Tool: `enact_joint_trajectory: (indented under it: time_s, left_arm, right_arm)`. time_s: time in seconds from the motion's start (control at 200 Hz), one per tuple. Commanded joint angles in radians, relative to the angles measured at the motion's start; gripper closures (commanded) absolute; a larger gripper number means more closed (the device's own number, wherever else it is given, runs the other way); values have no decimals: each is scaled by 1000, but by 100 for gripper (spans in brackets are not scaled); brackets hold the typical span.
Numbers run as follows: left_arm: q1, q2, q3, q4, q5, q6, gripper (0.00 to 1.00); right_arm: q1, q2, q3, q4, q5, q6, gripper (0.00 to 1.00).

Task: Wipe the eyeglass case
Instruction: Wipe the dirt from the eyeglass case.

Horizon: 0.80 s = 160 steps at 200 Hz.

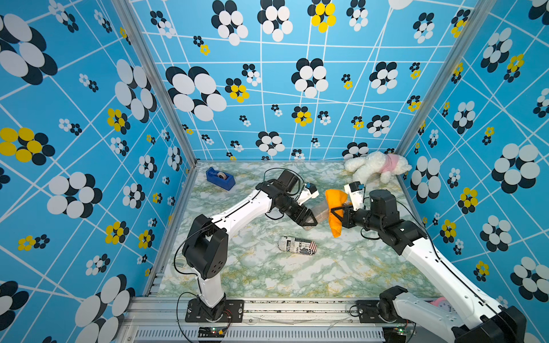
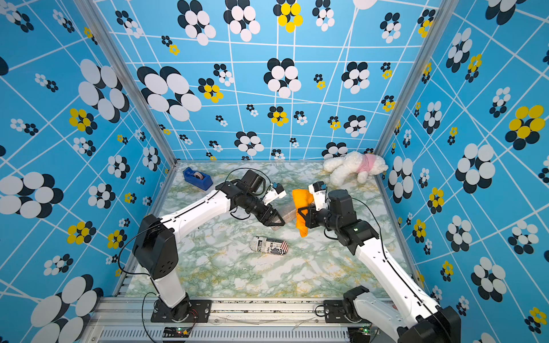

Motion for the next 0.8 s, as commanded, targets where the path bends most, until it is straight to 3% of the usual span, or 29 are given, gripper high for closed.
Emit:
enact_joint_trajectory:
  time_s: [0.0,0.185,0.28,0.38,0.545,0.645,0.795]
  left_arm:
    - [-33,19,81,21,132,22,86]
    - [-42,-14,54,26,159,27,85]
    - [-35,-48,26,10,166,53,85]
    - [-26,-80,-8,0,195,69,85]
    - [-11,-116,-50,-35,213,98,85]
    - [-15,-135,-56,-73,109,135,88]
    - [-78,-199,-61,-99,-196,268,87]
  right_arm:
    - [41,38,-57,163,-81,116,100]
    - [22,60,5,60,-6,8,100]
    - [-118,79,68,-52,-14,4,100]
    - [-293,98,90,-93,-113,73,100]
    - [-339,67,176,-192,-87,52,100]
    - [-339,65,242,-243,-86,51,100]
    - [-338,100,352,-321,-112,58,100]
